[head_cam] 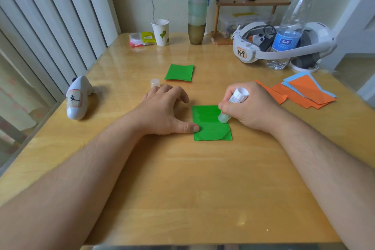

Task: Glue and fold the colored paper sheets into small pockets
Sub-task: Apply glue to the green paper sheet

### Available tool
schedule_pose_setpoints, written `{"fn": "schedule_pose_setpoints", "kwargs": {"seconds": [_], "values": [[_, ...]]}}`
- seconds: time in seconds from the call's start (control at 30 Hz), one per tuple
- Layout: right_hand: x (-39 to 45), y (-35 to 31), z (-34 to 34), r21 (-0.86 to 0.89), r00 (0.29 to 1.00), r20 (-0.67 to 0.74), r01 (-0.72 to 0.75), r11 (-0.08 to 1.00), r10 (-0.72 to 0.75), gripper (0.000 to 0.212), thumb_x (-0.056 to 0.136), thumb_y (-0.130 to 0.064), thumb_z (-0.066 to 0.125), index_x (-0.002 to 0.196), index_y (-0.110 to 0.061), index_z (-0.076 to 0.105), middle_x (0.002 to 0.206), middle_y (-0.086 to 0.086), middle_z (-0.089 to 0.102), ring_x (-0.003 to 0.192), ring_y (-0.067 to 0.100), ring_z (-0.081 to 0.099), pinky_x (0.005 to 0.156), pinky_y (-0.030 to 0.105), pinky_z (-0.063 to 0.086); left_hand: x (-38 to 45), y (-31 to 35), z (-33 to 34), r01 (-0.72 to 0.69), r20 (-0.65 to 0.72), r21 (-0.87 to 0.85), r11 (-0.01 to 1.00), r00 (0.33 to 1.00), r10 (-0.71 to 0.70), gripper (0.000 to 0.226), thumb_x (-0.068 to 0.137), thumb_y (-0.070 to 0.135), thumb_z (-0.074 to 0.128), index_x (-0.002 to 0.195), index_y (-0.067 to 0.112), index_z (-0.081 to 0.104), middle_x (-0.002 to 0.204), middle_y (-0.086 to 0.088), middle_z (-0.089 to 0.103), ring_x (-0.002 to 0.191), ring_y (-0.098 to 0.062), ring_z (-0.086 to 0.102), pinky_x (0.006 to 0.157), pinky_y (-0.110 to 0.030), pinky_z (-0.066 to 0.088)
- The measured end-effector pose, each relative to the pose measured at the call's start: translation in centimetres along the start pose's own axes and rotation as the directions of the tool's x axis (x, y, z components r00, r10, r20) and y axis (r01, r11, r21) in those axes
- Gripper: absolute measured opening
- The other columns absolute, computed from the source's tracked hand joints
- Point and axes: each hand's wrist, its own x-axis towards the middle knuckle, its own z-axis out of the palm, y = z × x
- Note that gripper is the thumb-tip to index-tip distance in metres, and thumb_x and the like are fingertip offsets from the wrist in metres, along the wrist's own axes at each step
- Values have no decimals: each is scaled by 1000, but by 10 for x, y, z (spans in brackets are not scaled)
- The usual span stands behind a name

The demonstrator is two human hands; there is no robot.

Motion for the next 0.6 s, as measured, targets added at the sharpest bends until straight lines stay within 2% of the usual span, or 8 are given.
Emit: {"fn": "schedule_pose_setpoints", "kwargs": {"seconds": [0.17,0.23,0.33,0.43,0.5,0.6], "values": [[3,2,1,-15,1000,-17,-5,1000,5,21,79,-25,77,65,-17,63,58,-2,54,58,10,45,59,31,39,0,0,0,2,3,7,1000,1000,-2,83,47,98,57,114,49,46,126,14,43,123,-17,36,113,-46,35],[4,4,-1,90,997,-75,-11,996,18,22,76,-30,74,66,-13,63,60,7,56,61,13,47,61,33,39,-1,1,0,1,10,25,1000,1000,-1,84,49,97,56,116,48,47,127,13,43,125,-18,36,113,-46,34],[9,5,-4,280,980,-193,1,960,55,27,74,-31,70,65,-7,61,62,10,56,64,15,49,66,34,39,-2,3,0,8,3,54,998,1000,-8,88,50,97,53,122,46,44,130,13,42,127,-19,35,114,-47,34],[9,1,3,278,980,-195,28,960,28,28,75,-33,71,67,-7,63,71,24,60,66,16,51,66,35,40,-3,7,4,25,-34,48,999,999,-23,109,49,101,51,141,45,32,134,13,45,133,-21,36,114,-48,32],[7,-3,12,246,989,-147,48,968,-11,28,75,-38,73,69,-11,65,72,21,64,65,14,51,64,35,41,-3,10,6,36,-50,51,998,998,-34,121,47,103,50,150,47,21,140,11,44,138,-23,33,115,-49,30],[6,-10,22,185,997,-66,57,981,-46,30,71,-52,72,70,-23,69,67,4,66,63,12,52,62,34,42,-3,11,6,48,-43,56,997,998,-46,127,44,103,51,153,50,15,145,9,43,142,-25,30,116,-49,29]]}}
